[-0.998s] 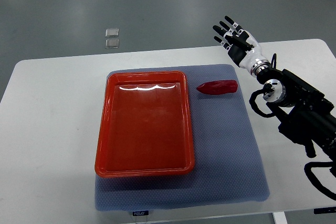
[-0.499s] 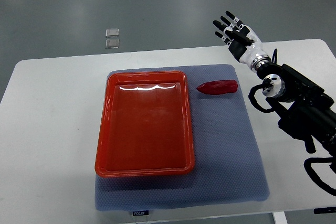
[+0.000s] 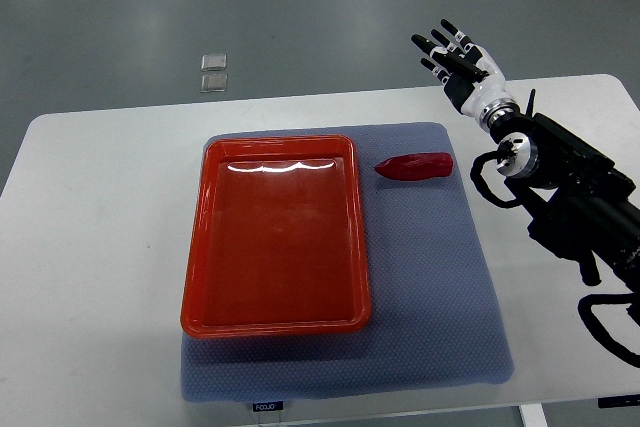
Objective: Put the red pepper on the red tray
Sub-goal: 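Swing the right hand over the red pepper, fingers pointing down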
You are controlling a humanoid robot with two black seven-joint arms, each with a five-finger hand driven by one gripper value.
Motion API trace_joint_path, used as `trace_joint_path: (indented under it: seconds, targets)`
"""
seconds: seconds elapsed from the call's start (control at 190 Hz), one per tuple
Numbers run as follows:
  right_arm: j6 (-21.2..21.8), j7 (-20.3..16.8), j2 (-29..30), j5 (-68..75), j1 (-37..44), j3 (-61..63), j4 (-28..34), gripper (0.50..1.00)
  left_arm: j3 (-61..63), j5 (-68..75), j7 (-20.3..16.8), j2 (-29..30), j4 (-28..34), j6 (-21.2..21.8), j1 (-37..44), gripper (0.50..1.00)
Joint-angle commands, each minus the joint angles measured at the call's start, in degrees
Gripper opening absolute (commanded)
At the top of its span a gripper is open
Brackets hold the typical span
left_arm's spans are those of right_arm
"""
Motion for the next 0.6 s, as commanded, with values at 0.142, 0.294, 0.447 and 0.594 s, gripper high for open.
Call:
trace_joint_path:
  seconds: [0.142, 0.294, 0.447, 0.594]
  targets:
    - [0.03, 0.17, -1.18, -0.85, -0.01, -0.50, 1.54, 0.926, -0.18, 0.00, 0.00, 0.00, 0.00, 0.00, -0.01, 1.000]
    - [-0.23, 0.17, -1.36, -2.35, 0.25, -0.50, 1.54, 0.924, -0.18, 0.00, 0.00, 0.00, 0.00, 0.00, -0.01, 1.000]
    - [-0.32, 0.17, -1.71, -2.52, 1.66, -0.50, 0.75, 0.924, -0.18, 0.00, 0.00, 0.00, 0.00, 0.00, -0.01, 1.000]
    - [-0.23, 0.17, -2.32, -2.43, 1.48, -0.41, 0.57, 0.924, -0.18, 0.00, 0.00, 0.00, 0.00, 0.00, -0.01, 1.000]
